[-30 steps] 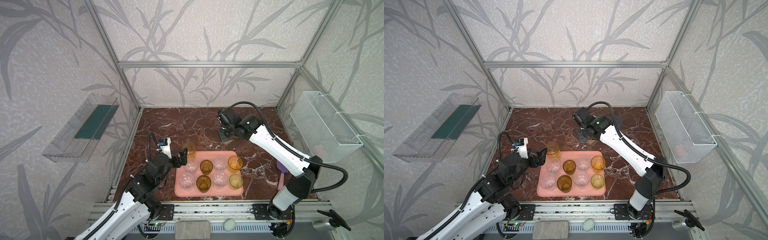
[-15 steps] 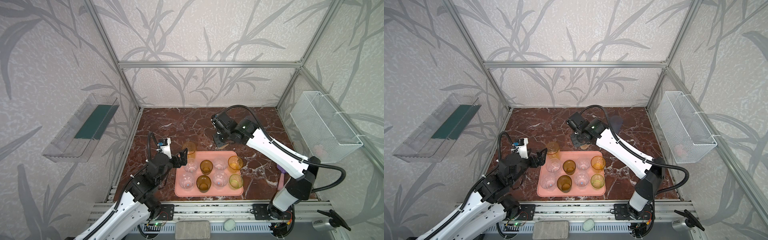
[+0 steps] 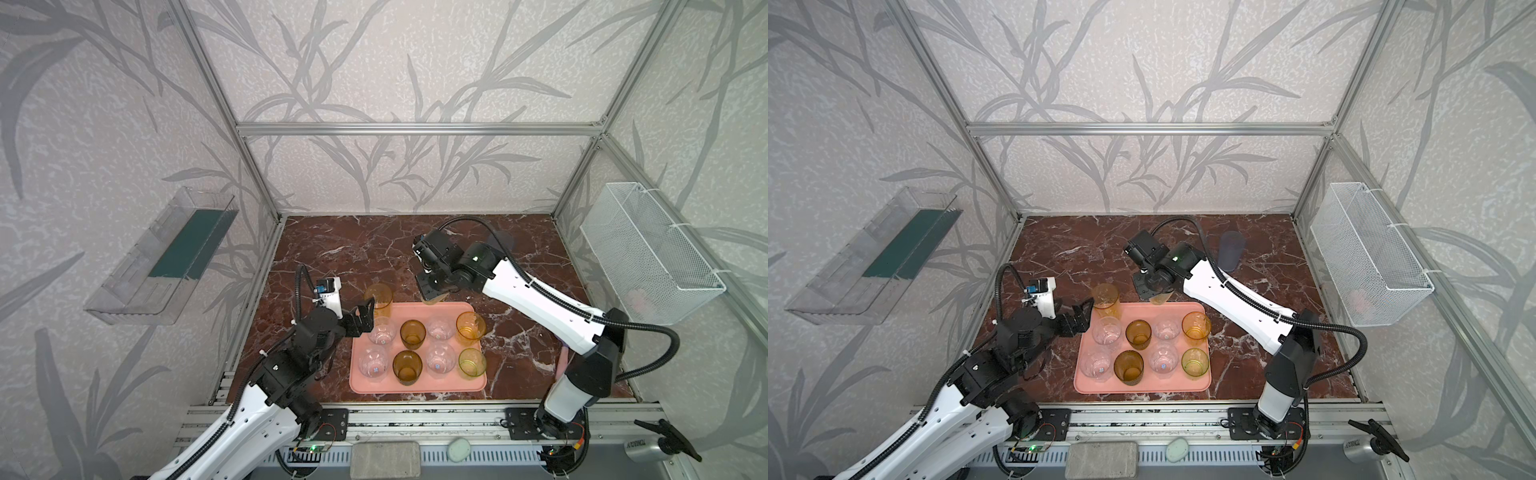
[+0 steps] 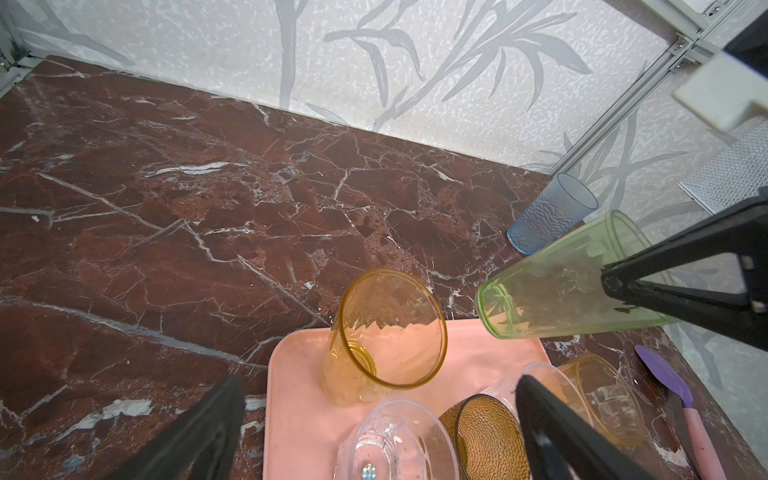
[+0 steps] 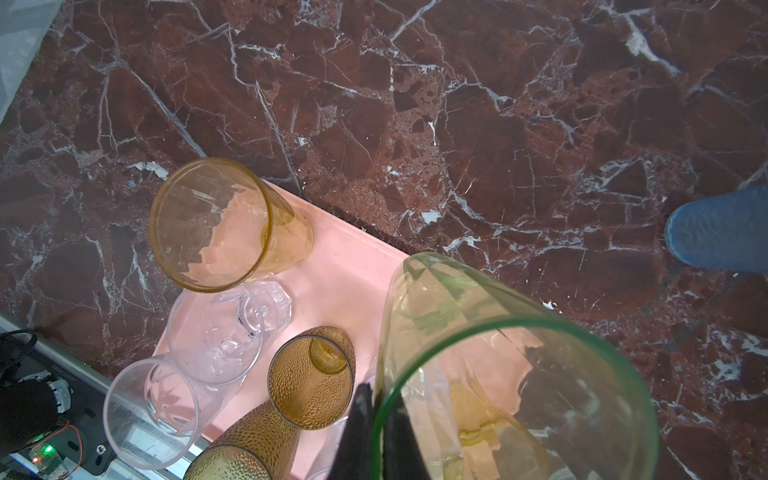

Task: Place the glasses into the tray
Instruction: 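Carry the green tumbler with the right gripper over the tray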

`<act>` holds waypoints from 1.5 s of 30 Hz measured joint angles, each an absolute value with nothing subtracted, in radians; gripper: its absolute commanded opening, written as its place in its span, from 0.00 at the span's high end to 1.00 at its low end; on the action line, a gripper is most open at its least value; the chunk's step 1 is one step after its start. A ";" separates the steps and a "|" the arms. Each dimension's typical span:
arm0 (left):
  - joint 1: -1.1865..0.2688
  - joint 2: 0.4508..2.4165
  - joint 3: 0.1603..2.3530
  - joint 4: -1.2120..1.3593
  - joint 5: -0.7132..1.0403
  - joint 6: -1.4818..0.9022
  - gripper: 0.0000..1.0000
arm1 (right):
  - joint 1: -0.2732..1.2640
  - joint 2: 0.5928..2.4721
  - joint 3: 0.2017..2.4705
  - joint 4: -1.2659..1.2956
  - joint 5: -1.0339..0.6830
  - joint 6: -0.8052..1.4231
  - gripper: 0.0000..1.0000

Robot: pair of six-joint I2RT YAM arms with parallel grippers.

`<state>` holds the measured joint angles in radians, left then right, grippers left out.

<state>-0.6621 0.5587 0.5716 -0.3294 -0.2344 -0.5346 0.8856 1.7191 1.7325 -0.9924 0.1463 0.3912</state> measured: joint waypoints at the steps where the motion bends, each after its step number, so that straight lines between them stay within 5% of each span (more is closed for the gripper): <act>1: -0.662 0.556 0.572 -0.331 -0.234 -0.535 0.01 | 0.887 1.731 1.732 -0.991 0.146 0.392 1.00; 24: -0.662 0.529 0.572 -0.338 -0.239 -0.540 0.01 | 0.904 1.890 1.739 -0.968 0.053 0.406 1.00; 32: -0.662 0.529 0.572 -0.343 -0.239 -0.542 0.01 | 0.906 1.914 1.739 -0.958 0.039 0.423 0.57; 45: -0.662 0.529 0.572 -0.345 -0.244 -0.542 0.01 | 0.907 1.897 1.739 -0.947 0.044 0.443 0.27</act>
<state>-0.6621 0.5285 0.5716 -0.3454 -0.2443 -0.5423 0.9070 1.8973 1.7393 -0.9474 0.0444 0.4431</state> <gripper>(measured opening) 0.993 0.697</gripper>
